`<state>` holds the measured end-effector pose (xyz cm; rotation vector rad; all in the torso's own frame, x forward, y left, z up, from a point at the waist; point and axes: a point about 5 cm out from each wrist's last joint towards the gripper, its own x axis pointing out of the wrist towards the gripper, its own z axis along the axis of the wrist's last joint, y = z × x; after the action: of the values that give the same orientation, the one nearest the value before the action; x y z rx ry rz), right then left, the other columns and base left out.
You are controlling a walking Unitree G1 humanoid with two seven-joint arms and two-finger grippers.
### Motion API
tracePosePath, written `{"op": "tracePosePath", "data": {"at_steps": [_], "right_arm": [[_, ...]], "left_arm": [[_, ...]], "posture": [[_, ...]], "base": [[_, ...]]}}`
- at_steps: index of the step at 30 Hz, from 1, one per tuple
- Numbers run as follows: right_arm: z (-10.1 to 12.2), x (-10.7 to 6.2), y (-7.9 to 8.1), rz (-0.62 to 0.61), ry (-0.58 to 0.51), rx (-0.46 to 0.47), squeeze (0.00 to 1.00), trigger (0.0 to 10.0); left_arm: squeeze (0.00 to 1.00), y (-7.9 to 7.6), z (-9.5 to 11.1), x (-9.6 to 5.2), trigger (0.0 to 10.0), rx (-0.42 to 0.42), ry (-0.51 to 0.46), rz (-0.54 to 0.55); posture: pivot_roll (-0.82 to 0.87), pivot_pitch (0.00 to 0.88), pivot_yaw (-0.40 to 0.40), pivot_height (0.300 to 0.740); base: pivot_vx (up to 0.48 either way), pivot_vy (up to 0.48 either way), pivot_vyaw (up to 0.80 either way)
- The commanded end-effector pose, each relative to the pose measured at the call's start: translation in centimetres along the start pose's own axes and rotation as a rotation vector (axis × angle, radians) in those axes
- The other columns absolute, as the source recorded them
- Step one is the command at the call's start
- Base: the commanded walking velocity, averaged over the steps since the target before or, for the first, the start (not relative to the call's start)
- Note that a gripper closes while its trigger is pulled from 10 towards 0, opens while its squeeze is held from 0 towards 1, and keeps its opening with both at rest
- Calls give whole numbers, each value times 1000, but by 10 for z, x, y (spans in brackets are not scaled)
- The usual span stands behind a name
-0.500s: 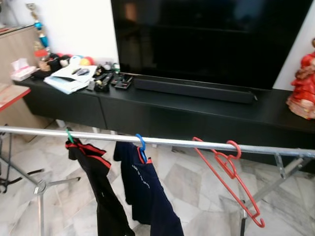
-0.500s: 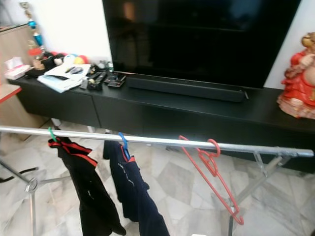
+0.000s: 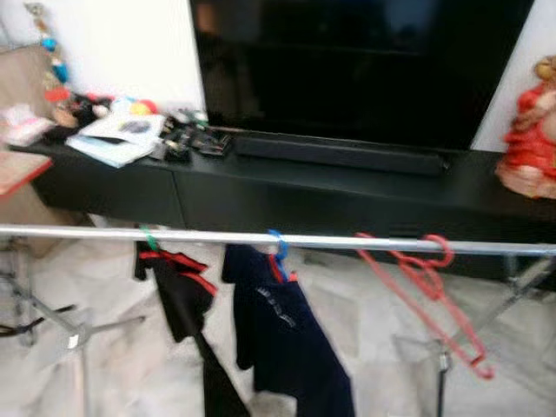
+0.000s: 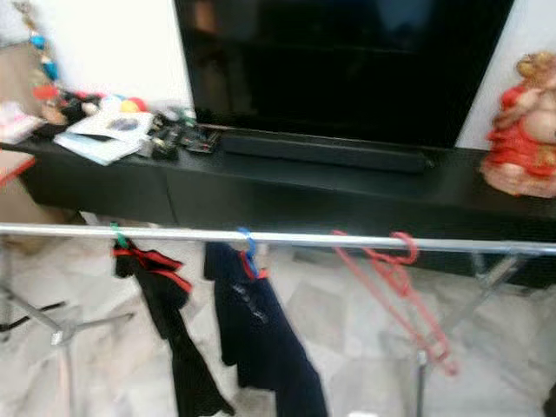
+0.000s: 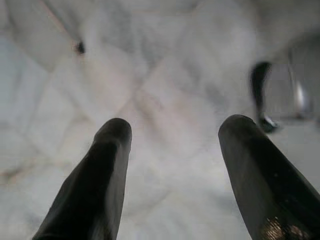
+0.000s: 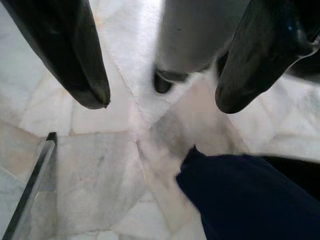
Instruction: Hang hanger
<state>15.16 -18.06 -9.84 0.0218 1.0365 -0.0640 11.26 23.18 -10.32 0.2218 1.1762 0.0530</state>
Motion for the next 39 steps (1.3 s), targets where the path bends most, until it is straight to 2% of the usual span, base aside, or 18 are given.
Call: {"op": "tracePosePath", "data": {"at_steps": [1,8,17,22,27,35,39], "right_arm": [[0,0,6,17,6,8,0,10000],[-5,-1,-2,3,22,9,0,10000],[-5,-1,-6,-4,30,8,0,10000],[-5,-1,-7,-3,33,4,0,10000],[-5,-1,-9,-5,30,-6,0,10000],[4,-2,-25,-125,-33,-3,0,10000],[23,-2,-31,-205,-148,6,0,10000]], "left_arm": [[0,10,6,0,10000,1,-18,21],[0,19,3,-1,10000,1,-15,26],[0,19,5,-1,10000,2,-18,23],[0,13,8,0,10000,1,-22,15],[0,9,15,1,10000,12,-35,4],[0,-6,27,3,10000,20,-55,-21],[0,-16,37,4,10000,20,-74,-43]], "posture": [[-60,0,39,740],[-58,0,39,740],[-59,0,33,740],[-58,0,29,740],[-52,3,25,740],[-64,28,21,740],[-64,40,17,740]], "base": [[0,442,0],[0,441,0],[0,436,0],[0,415,0],[0,0,0],[0,0,0],[0,0,0]]}}
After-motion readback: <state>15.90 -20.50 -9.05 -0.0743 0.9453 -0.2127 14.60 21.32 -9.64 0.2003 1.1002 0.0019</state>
